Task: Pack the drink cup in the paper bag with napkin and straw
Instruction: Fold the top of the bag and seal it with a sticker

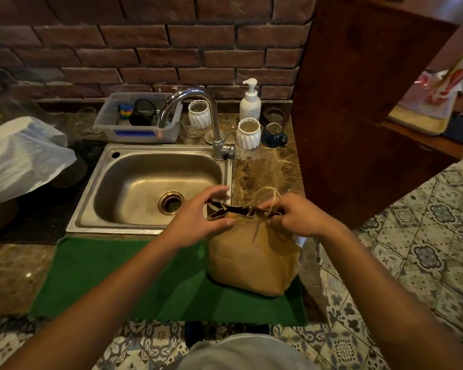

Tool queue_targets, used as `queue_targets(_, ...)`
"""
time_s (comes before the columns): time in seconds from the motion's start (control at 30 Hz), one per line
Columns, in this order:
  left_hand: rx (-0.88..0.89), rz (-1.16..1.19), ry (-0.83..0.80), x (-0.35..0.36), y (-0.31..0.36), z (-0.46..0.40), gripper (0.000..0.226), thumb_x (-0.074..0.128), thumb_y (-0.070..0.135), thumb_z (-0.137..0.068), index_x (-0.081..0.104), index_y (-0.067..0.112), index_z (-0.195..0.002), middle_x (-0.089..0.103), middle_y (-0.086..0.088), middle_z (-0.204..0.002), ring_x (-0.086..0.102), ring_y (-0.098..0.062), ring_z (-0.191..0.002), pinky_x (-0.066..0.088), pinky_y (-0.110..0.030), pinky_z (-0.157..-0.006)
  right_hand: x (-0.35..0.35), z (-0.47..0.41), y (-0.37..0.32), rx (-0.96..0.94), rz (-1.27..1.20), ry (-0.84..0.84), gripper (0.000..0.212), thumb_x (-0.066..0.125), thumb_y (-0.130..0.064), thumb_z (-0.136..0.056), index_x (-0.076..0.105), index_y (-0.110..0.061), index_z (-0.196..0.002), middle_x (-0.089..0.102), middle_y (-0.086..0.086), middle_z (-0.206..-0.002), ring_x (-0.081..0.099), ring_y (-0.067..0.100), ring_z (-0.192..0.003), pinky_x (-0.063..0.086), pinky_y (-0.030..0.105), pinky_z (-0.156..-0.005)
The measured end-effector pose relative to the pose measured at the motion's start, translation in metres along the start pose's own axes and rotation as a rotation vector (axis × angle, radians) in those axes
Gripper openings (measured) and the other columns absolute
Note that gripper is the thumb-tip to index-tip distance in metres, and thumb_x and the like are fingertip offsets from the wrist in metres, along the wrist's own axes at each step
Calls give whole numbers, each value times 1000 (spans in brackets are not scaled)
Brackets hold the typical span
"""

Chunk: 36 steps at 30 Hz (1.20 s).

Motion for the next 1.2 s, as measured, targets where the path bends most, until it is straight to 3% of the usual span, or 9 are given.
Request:
queue_targets(0.13, -69, 25, 80, 2, -12, 2, 58, 86, 40, -76, 57, 40, -127, 64, 13, -124, 61, -11, -119, 49, -41, -107, 1, 4, 8, -39, 25, 105, 36, 79, -25, -87, 71, -34, -121, 71, -13, -100, 65, 4, -90, 56, 32, -82)
queue_targets(0.27, -145, 108, 172, -2, -21, 1, 47, 85, 35, -79, 61, 32, -119, 66, 18, -114, 63, -5, -111, 50, -34, -99, 3, 20, 30, 24, -20, 302, 81, 87, -41, -77, 48, -32, -148, 61, -9, -137, 58, 12, -120, 49, 33, -102)
queue_targets(0.37, -167, 136, 167, -1, -19, 2, 38, 82, 32, -82, 62, 30, -114, 65, 20, -107, 59, 6, -101, 47, -22, -86, 15, 32, 51, 105, -264, 403, 102, 90, -45, -71, 33, -36, -156, 50, -11, -143, 49, 11, -129, 43, 36, -107)
queue_targets(0.57, -189, 228, 136, 3, -14, 3, 38, 84, 32, -80, 63, 33, -111, 66, 16, -110, 62, 1, -105, 51, -22, -88, 32, 31, 72, 106, -542, 448, 49, 86, -26, -81, 66, -32, -126, 71, -8, -119, 66, 17, -114, 55, 51, -101)
queue_targets(0.67, -163, 258, 6, 9, -9, 12, 60, 87, 30, -75, 58, 39, -126, 60, 25, -120, 55, 12, -110, 49, -20, -95, 34, 30, 83, 130, -623, 455, 30, 86, -21, -80, 75, -24, -108, 77, -2, -106, 71, 22, -104, 56, 52, -96)
queue_targets(0.83, -121, 199, 27, 10, -15, 15, 65, 86, 21, -79, 57, 35, -136, 56, 30, -121, 52, 28, -103, 43, -3, -88, 33, 31, 89, 114, -707, 403, 38, 89, -23, -75, 75, -22, -110, 76, 3, -109, 70, 29, -108, 59, 49, -94)
queue_targets(0.97, -144, 229, 94, 8, -22, 10, 39, 79, 14, -85, 68, 23, -122, 72, 13, -112, 66, 10, -101, 54, -28, -100, 22, 28, 77, 75, -691, 220, 79, 97, -38, -61, 63, -34, -133, 69, -3, -126, 67, 17, -115, 61, 41, -91)
queue_targets(1.1, -141, 220, 103, 6, -25, 7, 38, 76, 8, -88, 70, 33, -116, 74, 13, -112, 67, 5, -105, 54, -31, -102, 18, 26, 65, 9, -645, 172, 60, 92, -28, -71, 69, -36, -126, 74, -1, -116, 70, 19, -108, 60, 43, -93)
queue_targets(1.2, -132, 286, 87, 6, -22, 10, 56, 73, 2, -89, 65, 43, -127, 68, 23, -118, 63, 12, -110, 51, -17, -99, 19, 22, 62, -24, -622, 260, 37, 84, -13, -82, 75, -22, -116, 79, 5, -106, 74, 23, -100, 59, 44, -91)
Point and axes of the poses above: each hand's wrist, its own z-axis away from the middle knuckle, its own x-axis out of the palm, y = z × x, the point moved 2 cm from there along -z, towards the middle knuckle
